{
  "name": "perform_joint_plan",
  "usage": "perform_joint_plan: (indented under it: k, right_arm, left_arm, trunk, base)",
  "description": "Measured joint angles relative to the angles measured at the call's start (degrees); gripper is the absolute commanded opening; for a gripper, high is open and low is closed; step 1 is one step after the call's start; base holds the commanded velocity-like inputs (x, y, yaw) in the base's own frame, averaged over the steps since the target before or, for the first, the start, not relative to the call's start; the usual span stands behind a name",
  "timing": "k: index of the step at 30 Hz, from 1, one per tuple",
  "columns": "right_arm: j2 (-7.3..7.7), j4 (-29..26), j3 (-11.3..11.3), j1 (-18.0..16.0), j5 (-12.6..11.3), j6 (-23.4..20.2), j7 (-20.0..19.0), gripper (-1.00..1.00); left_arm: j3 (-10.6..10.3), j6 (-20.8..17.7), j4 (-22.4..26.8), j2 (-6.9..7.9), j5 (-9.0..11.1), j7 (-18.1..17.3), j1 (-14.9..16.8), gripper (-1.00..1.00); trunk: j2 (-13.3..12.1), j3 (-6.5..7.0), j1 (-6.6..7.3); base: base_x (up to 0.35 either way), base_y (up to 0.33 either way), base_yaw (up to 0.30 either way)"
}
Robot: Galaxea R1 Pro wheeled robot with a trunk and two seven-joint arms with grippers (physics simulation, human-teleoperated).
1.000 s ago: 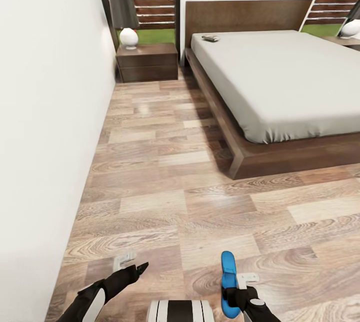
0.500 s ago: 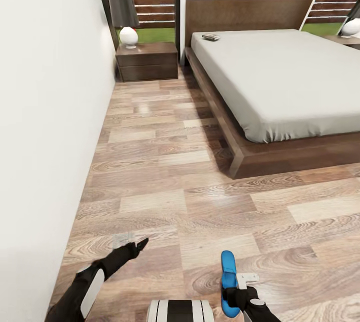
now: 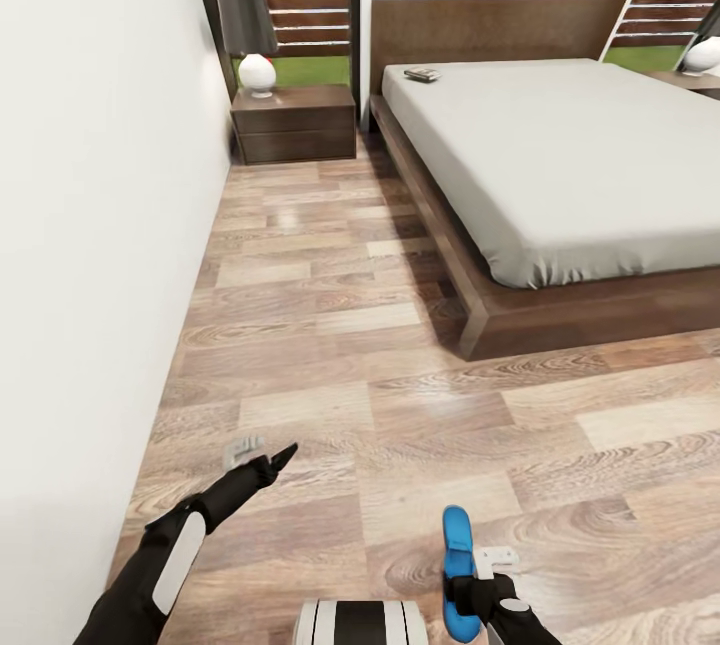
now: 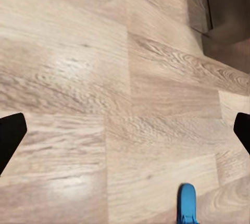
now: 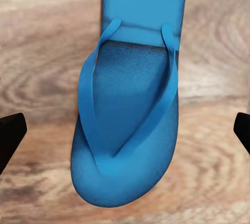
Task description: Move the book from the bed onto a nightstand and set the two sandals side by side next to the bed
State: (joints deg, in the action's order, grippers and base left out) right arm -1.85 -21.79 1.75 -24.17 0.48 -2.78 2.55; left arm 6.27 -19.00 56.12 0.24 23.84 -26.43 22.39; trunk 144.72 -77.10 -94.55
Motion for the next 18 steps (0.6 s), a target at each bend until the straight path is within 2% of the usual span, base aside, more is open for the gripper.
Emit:
perform_joint_plan:
  k: [8, 14, 18]
  right_arm:
    - [0.0, 0.0, 0.0, 0.0, 0.0, 0.06, 0.0, 1.0]
    - [0.0, 0.0, 0.0, 0.0, 0.0, 0.08, -0.01, 1.0]
    - [0.0, 0.0, 0.0, 0.0, 0.0, 0.08, 0.01, 1.0]
  left_arm:
    - [-0.1, 0.09, 0.02, -0.12, 0.04, 0.1, -0.05, 1.0]
    - [-0.13, 0.09, -0.05, -0.14, 0.11, 0.24, -0.01, 1.0]
    - [-0.12, 0.1, -0.07, -0.14, 0.13, 0.2, -0.08, 1.0]
  trunk:
    - [0.0, 0.0, -0.02]
    - [0.0, 0.0, 0.01]
    - [0.0, 0.0, -0.01]
  base:
    - [0.075, 0.0, 0.0]
    - [0.22, 0.0, 0.0]
    - [0.091, 0.0, 0.0]
